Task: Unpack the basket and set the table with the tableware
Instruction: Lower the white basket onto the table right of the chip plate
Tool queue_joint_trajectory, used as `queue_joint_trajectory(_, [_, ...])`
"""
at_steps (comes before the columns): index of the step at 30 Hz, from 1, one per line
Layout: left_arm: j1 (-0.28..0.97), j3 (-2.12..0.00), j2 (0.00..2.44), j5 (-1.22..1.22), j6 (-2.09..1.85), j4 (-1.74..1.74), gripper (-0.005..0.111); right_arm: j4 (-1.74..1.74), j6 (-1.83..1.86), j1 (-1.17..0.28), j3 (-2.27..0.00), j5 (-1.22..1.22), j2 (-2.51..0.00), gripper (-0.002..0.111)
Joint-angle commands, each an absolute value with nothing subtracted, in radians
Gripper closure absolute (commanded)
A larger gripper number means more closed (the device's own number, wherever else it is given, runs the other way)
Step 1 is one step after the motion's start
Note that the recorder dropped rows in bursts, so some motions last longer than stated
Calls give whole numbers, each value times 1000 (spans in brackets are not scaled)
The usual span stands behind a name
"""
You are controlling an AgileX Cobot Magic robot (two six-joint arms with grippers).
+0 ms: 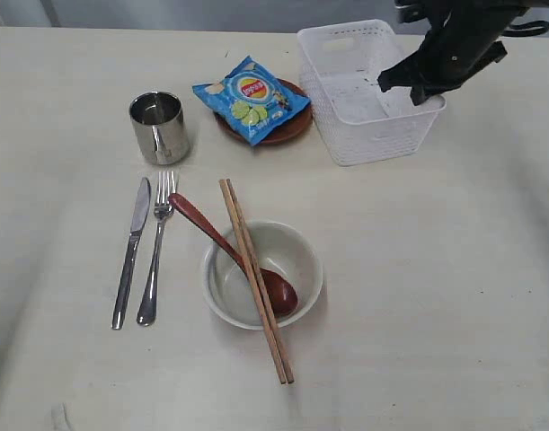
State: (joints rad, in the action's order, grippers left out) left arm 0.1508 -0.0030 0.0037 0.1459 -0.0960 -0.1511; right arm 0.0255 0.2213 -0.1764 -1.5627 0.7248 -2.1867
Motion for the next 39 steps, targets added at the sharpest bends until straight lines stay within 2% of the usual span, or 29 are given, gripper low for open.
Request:
queue_joint_trajectory(1, [152,0,0,139,-97,-155,107,48,111,-161,-1477,975,-2274,109])
queue_joint_trajectory(13, [152,0,0,139,-97,-155,107,0,79,2,-1312,839,-2199,109])
queue_joint_trajectory(19, [152,0,0,139,-97,-155,107,13,107,-1,-1319,772,-2132,109])
queue_joint_trajectory(30, [152,0,0,139,-97,-155,107,59,108,-16,-1464,924,-2117,109])
queue_joint_trajectory(39, [152,0,0,139,-97,-155,107,47,-7,-30,-1464,864,-2056,109])
